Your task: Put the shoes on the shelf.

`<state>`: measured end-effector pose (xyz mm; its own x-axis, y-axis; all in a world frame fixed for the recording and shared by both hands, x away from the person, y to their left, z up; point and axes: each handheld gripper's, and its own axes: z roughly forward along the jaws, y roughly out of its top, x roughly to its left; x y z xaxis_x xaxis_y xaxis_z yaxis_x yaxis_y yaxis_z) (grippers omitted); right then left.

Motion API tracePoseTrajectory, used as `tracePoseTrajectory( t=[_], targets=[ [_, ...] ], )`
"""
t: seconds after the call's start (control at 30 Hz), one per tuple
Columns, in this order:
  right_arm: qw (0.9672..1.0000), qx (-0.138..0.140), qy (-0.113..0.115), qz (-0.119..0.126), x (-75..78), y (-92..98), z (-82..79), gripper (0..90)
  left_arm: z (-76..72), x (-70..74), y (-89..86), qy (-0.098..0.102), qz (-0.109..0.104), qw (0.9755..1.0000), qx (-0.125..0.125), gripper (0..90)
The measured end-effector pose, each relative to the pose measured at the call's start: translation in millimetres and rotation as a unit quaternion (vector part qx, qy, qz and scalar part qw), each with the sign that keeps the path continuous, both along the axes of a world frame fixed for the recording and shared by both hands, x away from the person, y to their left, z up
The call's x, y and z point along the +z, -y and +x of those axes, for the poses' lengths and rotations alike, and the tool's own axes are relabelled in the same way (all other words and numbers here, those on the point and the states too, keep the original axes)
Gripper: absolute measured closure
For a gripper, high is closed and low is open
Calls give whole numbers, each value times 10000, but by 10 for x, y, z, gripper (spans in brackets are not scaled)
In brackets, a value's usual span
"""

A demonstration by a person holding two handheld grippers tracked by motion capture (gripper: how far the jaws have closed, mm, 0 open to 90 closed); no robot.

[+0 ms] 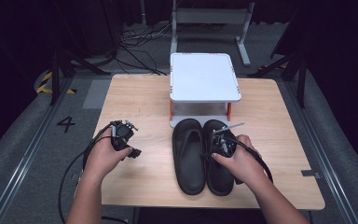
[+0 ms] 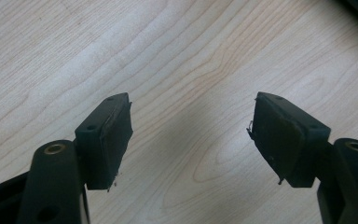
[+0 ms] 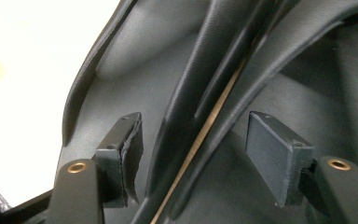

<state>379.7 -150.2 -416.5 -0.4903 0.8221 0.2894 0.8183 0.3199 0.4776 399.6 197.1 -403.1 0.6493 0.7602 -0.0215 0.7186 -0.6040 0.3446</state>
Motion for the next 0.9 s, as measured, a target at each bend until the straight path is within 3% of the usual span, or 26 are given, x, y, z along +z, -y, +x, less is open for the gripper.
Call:
tracePoseTrajectory(
  t=[0.17,0.23,0.37,0.5,0.6,0.73,0.83,0.9],
  targets=[
    [9999,-24,-11,-128,-19,-82,39,348,-5,-24,-12,-36,37,10000,8,296],
    [9995,-65,-19,-303,-58,-150,69,352,-8,-17,-14,-47,16,10000,11,296],
    [9982,-15,-14,-597,-70,-180,104,462,-4,4,-39,-9,15,10000,-18,295],
    [9987,-57,-152,-490,-54,-164,135,510,4,13,-58,24,-28,10000,10,295],
    [9988,-48,-196,-443,-54,-163,137,644,13,10,-54,32,-4,10000,-13,295],
    [9991,-88,-310,-292,-78,-171,129,735,15,-3,-30,19,34,10000,-31,303],
    [9992,-102,-362,-138,-95,-192,118,756,14,1,-32,36,25,10000,-43,303],
    [9992,-109,-345,-172,-94,-203,114,760,13,2,-35,43,16,10000,-33,303]
  ],
)
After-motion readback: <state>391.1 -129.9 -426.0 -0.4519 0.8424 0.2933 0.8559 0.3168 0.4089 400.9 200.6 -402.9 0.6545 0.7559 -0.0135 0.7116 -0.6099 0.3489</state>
